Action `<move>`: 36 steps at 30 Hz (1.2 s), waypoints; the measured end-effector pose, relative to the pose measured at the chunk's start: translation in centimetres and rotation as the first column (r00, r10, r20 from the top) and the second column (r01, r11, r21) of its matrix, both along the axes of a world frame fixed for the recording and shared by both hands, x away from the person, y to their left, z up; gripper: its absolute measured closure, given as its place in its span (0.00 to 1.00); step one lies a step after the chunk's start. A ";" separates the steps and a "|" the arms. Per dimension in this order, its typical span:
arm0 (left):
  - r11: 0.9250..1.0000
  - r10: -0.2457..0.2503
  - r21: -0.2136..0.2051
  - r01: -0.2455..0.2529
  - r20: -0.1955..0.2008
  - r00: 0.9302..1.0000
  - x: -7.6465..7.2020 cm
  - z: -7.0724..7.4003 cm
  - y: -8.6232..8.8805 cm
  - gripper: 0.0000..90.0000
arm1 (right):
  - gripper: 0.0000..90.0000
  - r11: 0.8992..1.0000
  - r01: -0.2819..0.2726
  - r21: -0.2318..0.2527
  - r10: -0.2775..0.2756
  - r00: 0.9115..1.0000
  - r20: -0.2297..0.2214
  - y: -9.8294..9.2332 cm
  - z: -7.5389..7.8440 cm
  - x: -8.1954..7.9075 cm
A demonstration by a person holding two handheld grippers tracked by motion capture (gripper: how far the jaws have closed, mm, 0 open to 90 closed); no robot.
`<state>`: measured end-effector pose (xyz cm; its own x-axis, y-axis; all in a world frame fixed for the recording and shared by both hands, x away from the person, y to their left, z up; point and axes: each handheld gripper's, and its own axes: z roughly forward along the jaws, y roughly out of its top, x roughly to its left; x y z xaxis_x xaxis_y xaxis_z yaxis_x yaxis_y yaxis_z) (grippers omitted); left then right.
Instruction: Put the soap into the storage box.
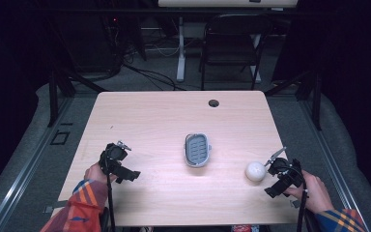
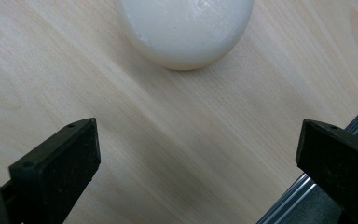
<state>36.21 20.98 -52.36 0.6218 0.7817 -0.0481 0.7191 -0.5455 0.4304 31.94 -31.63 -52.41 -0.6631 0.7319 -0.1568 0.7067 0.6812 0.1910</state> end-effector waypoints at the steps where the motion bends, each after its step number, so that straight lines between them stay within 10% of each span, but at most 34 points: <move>1: 1.000 0.001 -0.008 -0.001 0.000 1.000 0.0 0.0 0.0 0.00 | 0.00 1.000 -0.014 0.008 0.014 1.000 -0.012 0.0 0.0 0.1; 36: 1.000 0.016 -0.002 -0.016 -0.001 1.000 -0.1 0.1 -0.9 0.00 | 0.00 0.990 -0.071 0.118 0.070 0.997 0.011 1.2 0.3 1.1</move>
